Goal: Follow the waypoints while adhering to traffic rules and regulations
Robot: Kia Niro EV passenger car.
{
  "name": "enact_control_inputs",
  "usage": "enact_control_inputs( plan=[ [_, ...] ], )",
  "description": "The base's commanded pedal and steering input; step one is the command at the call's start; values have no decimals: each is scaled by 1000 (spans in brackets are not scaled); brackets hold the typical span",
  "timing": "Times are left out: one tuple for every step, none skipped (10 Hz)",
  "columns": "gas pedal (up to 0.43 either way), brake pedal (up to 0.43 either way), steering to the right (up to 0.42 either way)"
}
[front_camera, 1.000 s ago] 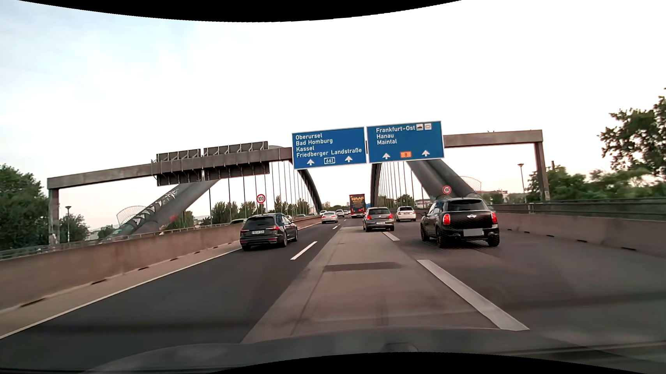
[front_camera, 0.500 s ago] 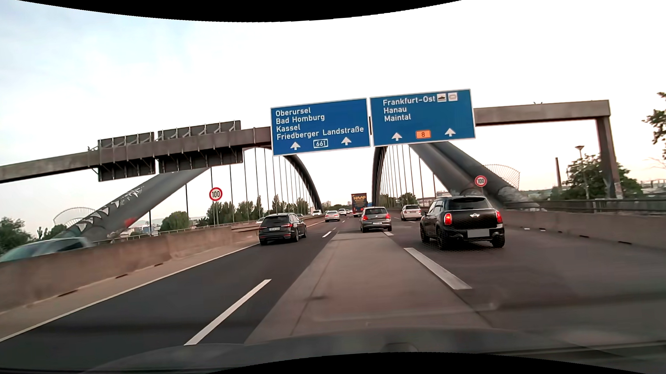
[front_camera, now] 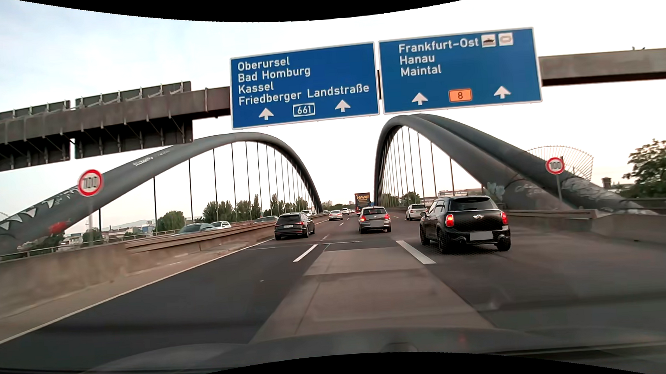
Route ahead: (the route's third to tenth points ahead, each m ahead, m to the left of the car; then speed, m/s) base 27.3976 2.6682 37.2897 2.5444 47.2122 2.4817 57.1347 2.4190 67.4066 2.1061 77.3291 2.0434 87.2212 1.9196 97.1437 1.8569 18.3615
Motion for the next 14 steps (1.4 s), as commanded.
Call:
enact_control_inputs(
  plan=[
    [0,0,-6],
    [0,0,-6],
    [0,0,-6],
    [0,0,-5],
    [0,0,-2],
    [0,0,-1],
    [0,0,-2],
    [0,0,-2],
    [0,0,-2],
    [0,0,-2],
    [0,37,-2],
    [0,61,-2],
    [0,67,-2],
    [0,73,-2]
  ],
)
